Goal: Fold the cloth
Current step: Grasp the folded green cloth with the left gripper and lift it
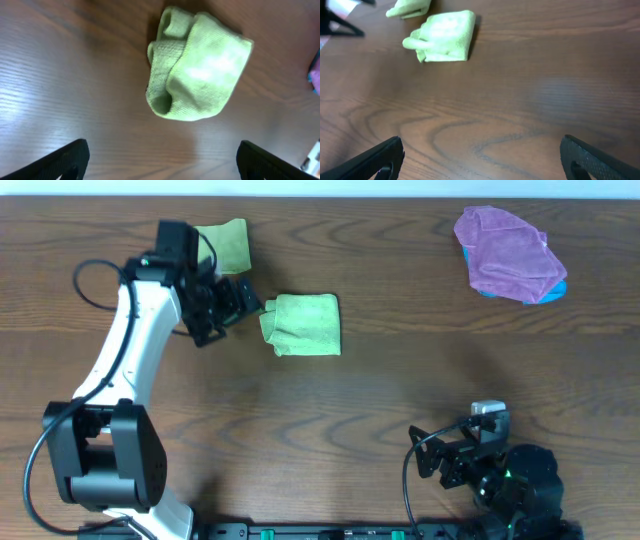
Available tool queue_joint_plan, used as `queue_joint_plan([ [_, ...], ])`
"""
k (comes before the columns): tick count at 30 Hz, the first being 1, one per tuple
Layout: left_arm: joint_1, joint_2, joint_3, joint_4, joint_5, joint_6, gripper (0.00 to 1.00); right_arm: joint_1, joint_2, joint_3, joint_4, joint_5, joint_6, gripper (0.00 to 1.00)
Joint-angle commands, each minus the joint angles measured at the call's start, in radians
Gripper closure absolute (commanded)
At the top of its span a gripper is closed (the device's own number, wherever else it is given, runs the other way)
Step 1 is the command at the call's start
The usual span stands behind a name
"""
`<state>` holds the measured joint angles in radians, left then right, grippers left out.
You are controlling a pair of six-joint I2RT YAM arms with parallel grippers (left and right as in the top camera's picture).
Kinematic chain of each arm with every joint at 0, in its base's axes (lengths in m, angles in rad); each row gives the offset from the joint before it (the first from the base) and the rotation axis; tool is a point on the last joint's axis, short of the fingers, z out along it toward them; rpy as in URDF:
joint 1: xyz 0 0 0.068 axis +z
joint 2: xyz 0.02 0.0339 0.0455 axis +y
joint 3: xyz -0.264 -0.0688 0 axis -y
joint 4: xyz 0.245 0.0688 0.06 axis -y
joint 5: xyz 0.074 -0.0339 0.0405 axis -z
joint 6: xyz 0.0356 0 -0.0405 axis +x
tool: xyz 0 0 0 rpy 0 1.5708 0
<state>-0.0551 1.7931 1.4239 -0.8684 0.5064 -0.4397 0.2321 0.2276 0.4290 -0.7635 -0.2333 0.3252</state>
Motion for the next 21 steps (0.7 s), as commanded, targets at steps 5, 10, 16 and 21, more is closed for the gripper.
queue_joint_plan([
  [5,-0.005,-0.008,-0.259,0.254,0.167,-0.141,0.05,-0.013,-0.006,-0.003,-0.004,0.016,0.038,0.01],
  [10,-0.053,-0.008,-0.392,0.480,0.175,-0.263,0.05,-0.013,-0.006,-0.003,-0.013,0.017,0.037,0.01],
  [16,-0.135,-0.007,-0.532,0.806,0.101,-0.465,0.05,-0.013,-0.006,-0.003,-0.042,0.017,0.037,0.01],
  [21,-0.163,0.007,-0.547,0.883,0.037,-0.502,0.05,-0.013,-0.006,-0.003,-0.045,0.017,0.037,0.01],
])
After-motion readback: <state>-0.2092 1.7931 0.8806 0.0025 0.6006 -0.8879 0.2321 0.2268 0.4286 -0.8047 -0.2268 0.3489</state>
